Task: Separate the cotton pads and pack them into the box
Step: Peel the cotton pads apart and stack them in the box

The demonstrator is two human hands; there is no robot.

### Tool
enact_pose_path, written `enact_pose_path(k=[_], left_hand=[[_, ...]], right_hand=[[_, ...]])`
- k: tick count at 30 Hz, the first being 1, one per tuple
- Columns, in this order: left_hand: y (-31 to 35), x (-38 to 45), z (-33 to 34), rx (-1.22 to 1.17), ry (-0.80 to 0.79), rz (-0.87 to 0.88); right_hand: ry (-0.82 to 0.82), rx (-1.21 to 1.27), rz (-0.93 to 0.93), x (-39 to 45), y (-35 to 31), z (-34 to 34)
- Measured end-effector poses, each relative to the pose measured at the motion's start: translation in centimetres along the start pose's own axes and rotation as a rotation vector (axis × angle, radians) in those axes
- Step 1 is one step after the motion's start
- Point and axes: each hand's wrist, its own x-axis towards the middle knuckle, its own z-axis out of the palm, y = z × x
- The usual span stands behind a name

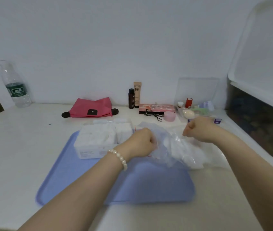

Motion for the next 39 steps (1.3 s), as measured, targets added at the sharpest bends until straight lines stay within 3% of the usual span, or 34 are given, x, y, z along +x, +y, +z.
enact_pose_path(k=[3,5,9,13,16,20,23,29,34,39], left_hand=[[0.6,0.9,2.2,-0.123,-0.072,-0.078],[0.7,1.4,3.6,-0.414,-0.074,-0.218],[1.3,2.0,5.4,-0.521,0.039,-0.279],[2.0,2.9,5.8,-0.658,-0.01,-0.305],[2.0,2.3,5.8,-0.536,0.002,-0.279],[2.2,2.2,6.6,-0.645,-0.024,-0.279],[1.9,2.6,7.4,-0.618,0.148,-0.235],[1.8,2.3,6.2,-0.604,0.193,-0.159],[0.7,0.9,2.6,-0.426,0.391,-0.01],[-0.7,-1.6,-1.1,-0.534,0.439,-0.051]], right_hand=[[-0.097,0.074,-0.031,-1.3,2.2,1.8],[-0.098,0.127,-0.055,-1.6,3.1,2.7],[-0.172,0.286,-0.064,-1.8,4.0,3.1],[-0.16,0.364,-0.072,-1.9,4.5,3.4],[-0.143,0.397,-0.09,-1.9,4.7,3.8],[-0.139,0.442,-0.098,-1.7,4.6,4.0],[-0.123,0.427,-0.082,-1.7,4.5,4.0],[-0.096,0.405,-0.088,-1.5,4.2,3.6],[-0.111,0.309,0.01,-0.5,4.8,3.0],[-0.015,0.131,0.172,0.4,4.7,2.1]])
